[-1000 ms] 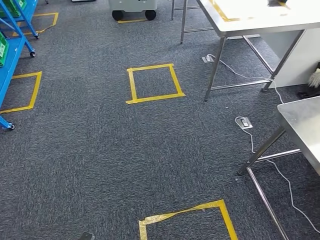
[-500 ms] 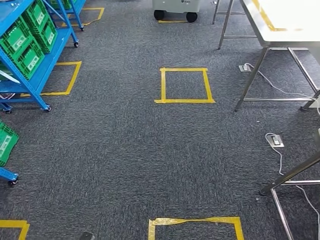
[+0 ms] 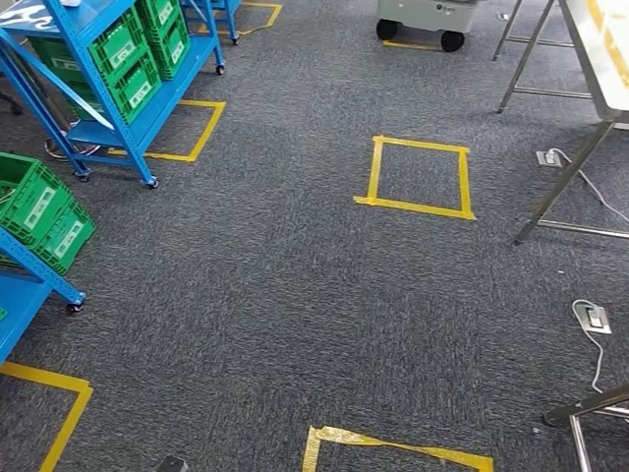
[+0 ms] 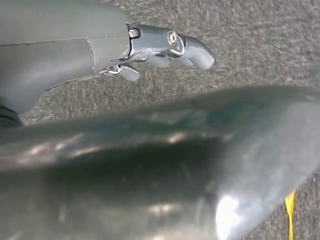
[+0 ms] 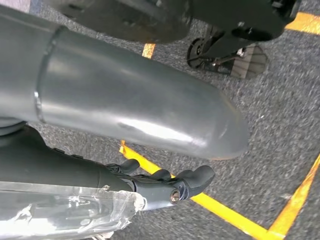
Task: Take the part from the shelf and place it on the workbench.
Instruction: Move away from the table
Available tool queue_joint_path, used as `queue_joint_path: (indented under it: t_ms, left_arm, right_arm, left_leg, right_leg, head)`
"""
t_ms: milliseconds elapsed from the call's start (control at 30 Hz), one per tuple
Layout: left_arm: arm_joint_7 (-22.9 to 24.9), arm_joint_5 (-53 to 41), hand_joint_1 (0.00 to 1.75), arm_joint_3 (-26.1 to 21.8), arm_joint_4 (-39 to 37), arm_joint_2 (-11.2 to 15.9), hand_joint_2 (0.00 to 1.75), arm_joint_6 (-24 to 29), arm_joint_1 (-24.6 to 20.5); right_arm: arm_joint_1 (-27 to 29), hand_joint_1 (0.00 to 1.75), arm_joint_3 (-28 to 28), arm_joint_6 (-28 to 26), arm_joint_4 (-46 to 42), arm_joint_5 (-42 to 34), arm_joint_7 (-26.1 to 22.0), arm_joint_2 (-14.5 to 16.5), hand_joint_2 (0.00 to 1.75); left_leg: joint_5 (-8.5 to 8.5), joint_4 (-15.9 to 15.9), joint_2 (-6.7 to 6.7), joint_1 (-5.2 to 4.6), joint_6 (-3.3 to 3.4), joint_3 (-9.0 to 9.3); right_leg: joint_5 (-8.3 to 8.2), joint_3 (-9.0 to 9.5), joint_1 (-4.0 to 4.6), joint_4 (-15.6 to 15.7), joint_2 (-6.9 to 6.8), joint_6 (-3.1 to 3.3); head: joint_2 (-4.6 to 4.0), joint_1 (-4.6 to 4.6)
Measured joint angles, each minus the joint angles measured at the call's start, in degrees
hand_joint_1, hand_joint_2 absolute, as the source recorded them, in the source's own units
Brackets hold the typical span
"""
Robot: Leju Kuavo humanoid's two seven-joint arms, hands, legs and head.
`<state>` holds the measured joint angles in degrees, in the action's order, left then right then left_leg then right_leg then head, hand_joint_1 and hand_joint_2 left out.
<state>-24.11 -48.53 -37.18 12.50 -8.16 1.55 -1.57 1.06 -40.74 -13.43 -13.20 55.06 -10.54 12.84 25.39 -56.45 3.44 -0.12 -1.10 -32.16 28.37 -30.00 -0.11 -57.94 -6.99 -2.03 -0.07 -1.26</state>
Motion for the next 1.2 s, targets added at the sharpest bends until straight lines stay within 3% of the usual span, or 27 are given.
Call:
queue_joint_path:
  t_ms: [33, 100, 167, 200, 233, 267, 300, 333, 400, 467, 500, 533, 600, 667, 733, 767, 833, 900, 933, 967, 1033, 1100, 1167, 1200]
  left_arm:
    - [0.00, -0.04, 0.00, 0.00, 0.00, 0.03, 0.00, 0.01, 0.08]
    - [0.00, -0.22, 0.00, 0.00, 0.00, 0.07, 0.00, 0.02, 0.06]
    - [0.00, -0.40, 0.00, 0.00, 0.00, 0.04, 0.00, 0.02, -0.05]
    - [0.00, -0.45, 0.00, 0.00, 0.00, 0.03, 0.00, 0.02, -0.07]
    - [0.00, -0.48, 0.00, -0.01, 0.00, 0.03, 0.00, 0.02, -0.04]
    - [0.00, -0.49, 0.00, -0.01, 0.00, 0.03, 0.00, 0.02, 0.00]
    - [0.00, -0.50, 0.00, -0.02, 0.00, 0.03, 0.00, 0.03, 0.04]
    - [0.00, -0.50, 0.00, -0.02, 0.00, 0.03, 0.00, 0.03, 0.05]
    - [0.00, -0.51, 0.00, -0.02, 0.00, 0.03, 0.00, 0.04, -0.02]
    - [0.00, -0.54, 0.00, -0.03, -0.01, 0.05, 0.00, 0.05, 0.04]
    - [0.00, -0.56, 0.00, -0.06, -0.01, 0.06, 0.00, 0.06, 0.15]
    - [0.00, -0.62, 0.00, -0.09, -0.02, 0.10, 0.00, 0.08, 0.28]
    - [0.00, -0.86, 0.00, -0.13, -0.02, 0.18, 0.00, 0.15, 0.33]
    - [0.00, -1.11, 0.00, -0.13, -0.02, 0.17, 0.00, 0.21, 0.08]
    - [0.00, -1.26, 0.00, -0.13, -0.02, 0.11, 0.00, 0.25, -0.03]
    - [0.00, -1.35, 0.00, -0.13, -0.02, 0.10, 0.00, 0.27, 0.05]
    - [0.00, -1.46, 0.00, -0.13, -0.02, 0.17, 0.00, 0.36, 0.19]
    - [0.00, -1.57, 0.00, -0.13, -0.02, 0.24, 0.00, 0.45, 0.01]
    - [0.00, -1.60, 0.00, -0.13, -0.02, 0.26, 0.00, 0.49, -0.14]
    - [0.00, -1.62, 0.00, -0.13, -0.02, 0.25, 0.00, 0.51, -0.23]
    - [0.00, -1.64, 0.00, -0.14, -0.02, 0.28, 0.00, 0.56, -0.11]
    - [0.01, -1.66, 0.00, -0.15, -0.02, 0.34, 0.00, 0.61, 0.05]
    - [0.02, -1.68, 0.00, -0.15, -0.02, 0.34, 0.00, 0.64, -0.09]
    - [0.03, -1.70, 0.00, -0.15, -0.02, 0.33, 0.00, 0.63, -0.16]
  right_arm:
    - [-0.07, 0.00, -0.02, 0.01, 0.00, 0.05, -0.07, 0.01, 0.00]
    - [-0.09, 0.00, -0.05, 0.02, 0.01, 0.20, -0.05, 0.02, 0.00]
    - [0.00, 0.00, -0.11, 0.03, 0.03, 0.34, 0.16, 0.02, 0.00]
    - [0.06, 0.00, -0.16, 0.03, 0.05, 0.39, 0.29, 0.01, 0.00]
    - [0.12, 0.00, -0.21, 0.02, 0.07, 0.42, 0.37, 0.01, 0.00]
    - [0.17, 0.00, -0.26, 0.02, 0.09, 0.45, 0.40, 0.00, 0.00]
    - [0.17, 0.00, -0.29, 0.01, 0.09, 0.49, 0.42, -0.01, 0.00]
    - [0.14, 0.00, -0.31, -0.01, 0.09, 0.54, 0.42, -0.01, 0.00]
    - [0.06, 0.00, -0.33, -0.01, 0.17, 0.72, 0.42, -0.01, 0.00]
    - [-0.02, 0.00, -0.33, -0.01, 0.27, 0.85, 0.44, -0.01, 0.00]
    - [-0.05, 0.00, -0.34, -0.01, 0.28, 0.90, 0.44, -0.01, 0.00]
    - [-0.06, 0.00, -0.34, -0.01, 0.28, 0.93, 0.45, -0.01, 0.00]
    - [-0.04, 0.00, -0.35, 0.01, 0.29, 1.04, 0.43, -0.01, 0.00]
    - [0.10, 0.00, -0.36, 0.03, 0.30, 1.17, 0.44, -0.01, 0.00]
    - [0.19, 0.00, -0.37, 0.05, 0.31, 1.32, 0.47, -0.02, 0.00]
    - [0.15, 0.00, -0.37, 0.05, 0.31, 1.39, 0.49, -0.03, 0.00]
    - [0.02, 0.00, -0.37, 0.04, 0.31, 1.50, 0.50, -0.03, 0.00]
    - [-0.01, 0.00, -0.37, 0.03, 0.31, 1.58, 0.51, -0.03, 0.00]
    - [0.00, 0.00, -0.37, 0.01, 0.31, 1.62, 0.52, -0.03, 0.00]
    - [-0.03, 0.00, -0.37, -0.01, 0.31, 1.64, 0.55, -0.03, 0.00]
    - [-0.21, 0.00, -0.37, -0.03, 0.31, 1.69, 0.59, -0.03, 0.00]
    - [-0.34, 0.00, -0.37, -0.05, 0.31, 1.80, 0.58, -0.03, 0.00]
    - [-0.24, 0.00, -0.36, -0.06, 0.32, 1.91, 0.60, -0.03, 0.00]
    - [-0.15, 0.00, -0.36, -0.06, 0.33, 1.94, 0.65, -0.03, 0.00]
  left_leg:
    - [-0.11, 0.15, -0.68, 0.05, 0.39, 0.06]
    - [-0.42, 0.45, -2.07, 0.31, 1.18, 0.25]
    - [-0.52, 0.47, -3.53, 0.38, 1.64, 0.17]
    - [-0.53, 0.46, -4.39, 0.33, 1.72, 0.15]
    - [-0.53, 0.45, -5.25, 0.29, 1.75, 0.15]
    - [-0.53, 0.43, -6.14, 0.25, 1.74, 0.19]
    - [-0.52, 0.42, -7.04, 0.26, 1.71, 0.26]
    - [-0.51, 0.40, -7.90, 0.29, 1.62, 0.33]
    - [-0.46, 0.18, -9.45, 0.22, 1.14, 0.25]
    - [-0.64, 0.13, -10.63, 0.29, 0.41, -0.12]
    - [-0.80, 0.22, -11.21, 0.43, 0.04, -0.31]
    - [-0.77, 0.16, -11.04, 0.52, -0.27, -0.47]
    - [0.90, -2.27, -8.32, 0.41, -0.84, -1.78]
    - [4.59, -9.26, -4.96, 0.32, -1.25, -5.19]
    - [6.91, -15.95, -4.18, 0.45, -1.53, -8.44]
    - [6.49, -16.62, -4.09, 0.50, -1.59, -8.73]
    - [3.04, -11.34, -3.25, 0.50, -1.53, -5.91]
    - [0.13, -3.58, -0.55, 0.25, -1.18, -1.81]
    - [-0.37, -1.32, 0.39, 0.10, -0.86, -0.67]
    - [-0.33, -0.31, 0.71, -0.06, -0.51, -0.26]
    - [-0.35, 0.02, -0.70, -0.05, 0.31, -0.28]
    - [-0.59, 0.29, -2.02, 0.22, 1.03, -0.10]
    - [-0.74, 0.38, -3.35, 0.38, 1.53, -0.06]
    - [-0.75, 0.36, -4.14, 0.37, 1.69, -0.09]
  right_leg:
    - [0.26, 0.15, -0.13, -0.08, 0.16, -0.37]
    - [2.40, -1.09, -0.36, -3.25, 2.82, -0.92]
    - [6.07, -4.72, -0.44, -10.89, 6.04, -1.13]
    - [7.33, -6.62, -0.43, -14.55, 6.62, -1.16]
    - [7.54, -7.84, -0.41, -16.53, 6.85, -1.14]
    - [6.60, -8.07, -0.40, -16.33, 6.99, -1.07]
    - [4.65, -7.16, -0.43, -13.78, 7.26, -0.95]
    - [2.28, -5.46, -0.52, -9.72, 8.04, -0.83]
    - [-0.43, -2.34, -0.83, -2.59, 10.42, -0.60]
    - [-0.53, -1.29, -0.82, -0.64, 11.34, -0.21]
    - [-0.65, -1.20, -0.73, -0.66, 10.78, 0.11]
    - [-0.79, -1.09, -0.69, -0.60, 10.16, 0.48]
    - [-1.01, -1.01, -0.73, -0.31, 8.75, 1.24]
    - [-0.94, -0.99, -0.61, -0.21, 7.05, 1.73]
    - [-0.80, -0.99, -0.48, -0.22, 5.29, 1.92]
    - [-0.73, -0.95, -0.47, -0.22, 4.50, 1.94]
    - [-0.54, -0.70, -0.49, -0.22, 3.13, 1.78]
    - [-0.15, -0.41, -0.20, -0.32, 1.92, 1.27]
    - [0.05, -0.35, -0.02, -0.35, 1.36, 0.97]
    - [0.22, -0.16, 0.15, -0.30, 0.78, 0.67]
    - [0.48, 0.30, 0.10, -0.05, -0.15, 0.05]
    - [1.90, -0.11, -0.12, -1.78, 1.87, -0.59]
    - [5.27, -3.03, -0.27, -8.26, 5.39, -0.96]
    - [6.93, -5.10, -0.29, -12.40, 6.31, -1.01]
  head:
    - [0.00, 0.02]
    - [0.00, 0.32]
    - [0.00, 0.70]
    - [0.00, 0.79]
    - [0.00, 0.83]
    - [0.00, 0.85]
    - [0.00, 0.86]
    - [0.00, 0.86]
    - [0.00, 0.84]
    - [0.00, 0.79]
    - [0.00, 0.77]
    - [0.00, 0.78]
    - [0.00, 0.48]
    - [0.00, 0.20]
    - [0.00, 0.20]
    - [0.00, 0.19]
    - [0.00, 0.16]
    - [0.00, 0.12]
    - [0.00, 0.18]
    - [0.00, 0.22]
    - [0.00, 0.32]
    - [0.00, 0.55]
    - [0.00, 0.96]
    - [0.00, 1.09]
